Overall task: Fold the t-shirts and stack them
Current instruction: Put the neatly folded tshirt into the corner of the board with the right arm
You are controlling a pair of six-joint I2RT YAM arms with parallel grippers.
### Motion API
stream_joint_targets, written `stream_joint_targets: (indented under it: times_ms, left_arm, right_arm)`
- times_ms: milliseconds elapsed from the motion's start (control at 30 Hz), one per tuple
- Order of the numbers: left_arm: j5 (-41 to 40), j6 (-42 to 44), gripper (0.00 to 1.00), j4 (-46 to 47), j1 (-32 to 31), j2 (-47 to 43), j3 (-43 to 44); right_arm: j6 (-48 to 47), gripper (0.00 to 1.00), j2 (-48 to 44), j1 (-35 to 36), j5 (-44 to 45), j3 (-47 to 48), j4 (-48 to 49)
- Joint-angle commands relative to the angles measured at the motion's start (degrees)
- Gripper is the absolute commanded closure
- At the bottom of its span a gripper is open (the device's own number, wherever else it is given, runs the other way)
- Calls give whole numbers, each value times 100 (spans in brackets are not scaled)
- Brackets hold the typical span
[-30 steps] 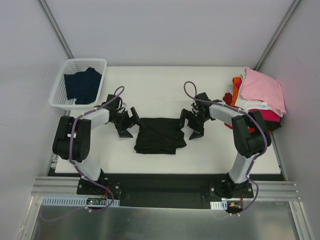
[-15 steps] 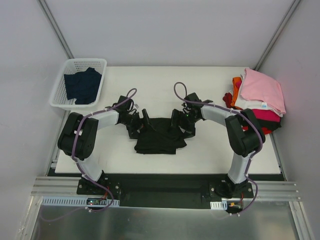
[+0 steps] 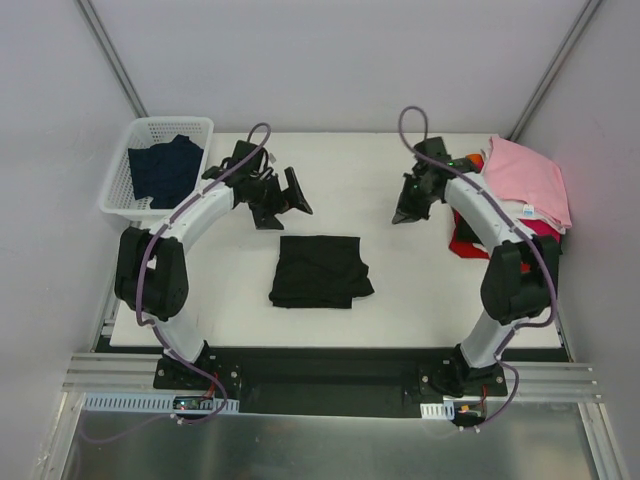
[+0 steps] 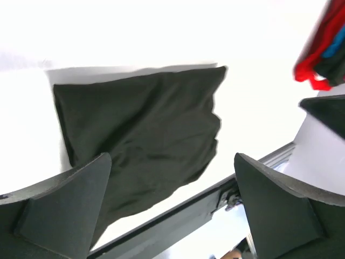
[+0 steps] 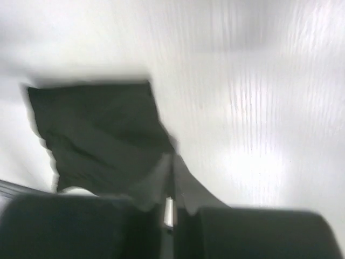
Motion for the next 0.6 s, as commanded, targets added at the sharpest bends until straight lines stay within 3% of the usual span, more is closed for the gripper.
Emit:
stream_joint_targets:
  times_ms: [0, 133, 333, 567]
  left_arm:
    - [-42, 74, 1, -613, 15, -283, 603]
    - [-7, 56, 1, -727, 15, -432, 560]
    - [19, 231, 20, -999, 15, -590, 174]
    - [-24, 293, 19, -1184, 24, -731, 15]
  right_arm:
    - [-263, 99, -662, -996, 328, 644, -606]
    - [-579, 99, -794, -1489, 905, 793, -860]
    - [-668, 99, -408, -1806, 3146, 1926, -1922]
    - [-492, 99, 365, -2421, 4440, 3341, -2557]
